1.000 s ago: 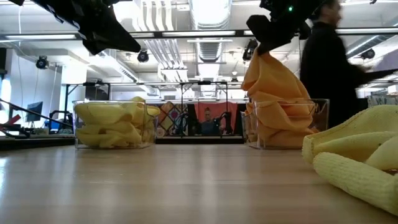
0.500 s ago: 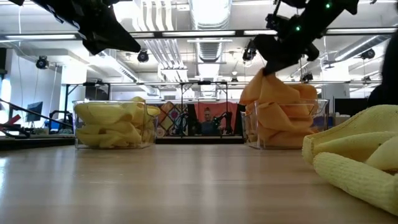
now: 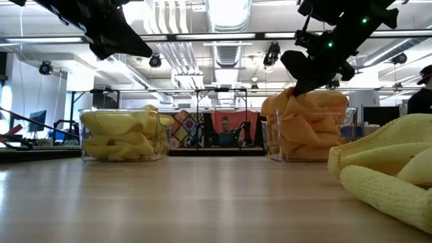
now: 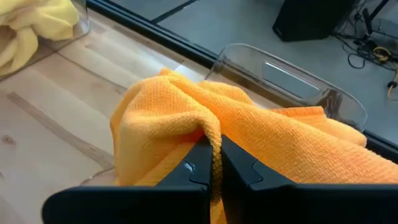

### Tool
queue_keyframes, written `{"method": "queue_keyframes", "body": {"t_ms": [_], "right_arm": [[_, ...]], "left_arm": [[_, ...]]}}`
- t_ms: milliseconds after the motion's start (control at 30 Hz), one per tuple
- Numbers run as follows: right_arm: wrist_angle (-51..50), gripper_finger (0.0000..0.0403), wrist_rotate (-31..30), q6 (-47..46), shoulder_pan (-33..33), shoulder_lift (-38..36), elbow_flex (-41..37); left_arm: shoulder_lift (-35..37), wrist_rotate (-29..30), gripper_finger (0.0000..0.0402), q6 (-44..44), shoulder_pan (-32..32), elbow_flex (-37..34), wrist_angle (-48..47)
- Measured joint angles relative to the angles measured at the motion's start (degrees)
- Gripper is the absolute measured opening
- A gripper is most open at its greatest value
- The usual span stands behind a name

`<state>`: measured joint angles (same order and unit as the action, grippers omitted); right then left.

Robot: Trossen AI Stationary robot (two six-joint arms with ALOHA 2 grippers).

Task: Sort microfiber towel by color & place in baskets
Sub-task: Put the orange microfiber cloth into the right transparent bin

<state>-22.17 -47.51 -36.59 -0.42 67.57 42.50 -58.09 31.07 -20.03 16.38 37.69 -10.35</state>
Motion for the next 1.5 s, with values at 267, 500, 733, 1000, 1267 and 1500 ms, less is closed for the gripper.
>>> {"method": "queue_keyframes", "body": {"t_ms": [267,500,733,1000,1267,1500], "right_arm": [[0.3,0.0009,2.4,-1.8,-2.3,0.0,-3.5],[0.6,0.0009,2.5,-2.4,-3.7,0.0,-6.6],[0.7,0.0009,2.5,-1.8,-3.6,0.0,-6.3],[-0.5,0.0058,4.5,-1.1,-3.6,0.0,-3.4],[-5.0,0.0145,9.1,-0.6,-3.6,0.0,0.9],[-12.2,0.0185,10.6,-1.3,-3.6,0.0,5.4]], "left_arm": [[0.0,0.0,0.0000,0.0,0.0,0.0,0.1],[0.0,-0.1,0.0000,0.6,0.0,0.0,1.6],[-0.1,-5.8,0.0000,4.5,0.0,0.0,7.5],[-3.1,-8.0,0.0000,13.5,-0.2,0.0,17.2],[-9.3,-8.2,0.0000,19.9,-1.8,0.1,24.3],[-17.0,-9.8,0.0000,25.8,-4.9,4.8,27.4]]}}
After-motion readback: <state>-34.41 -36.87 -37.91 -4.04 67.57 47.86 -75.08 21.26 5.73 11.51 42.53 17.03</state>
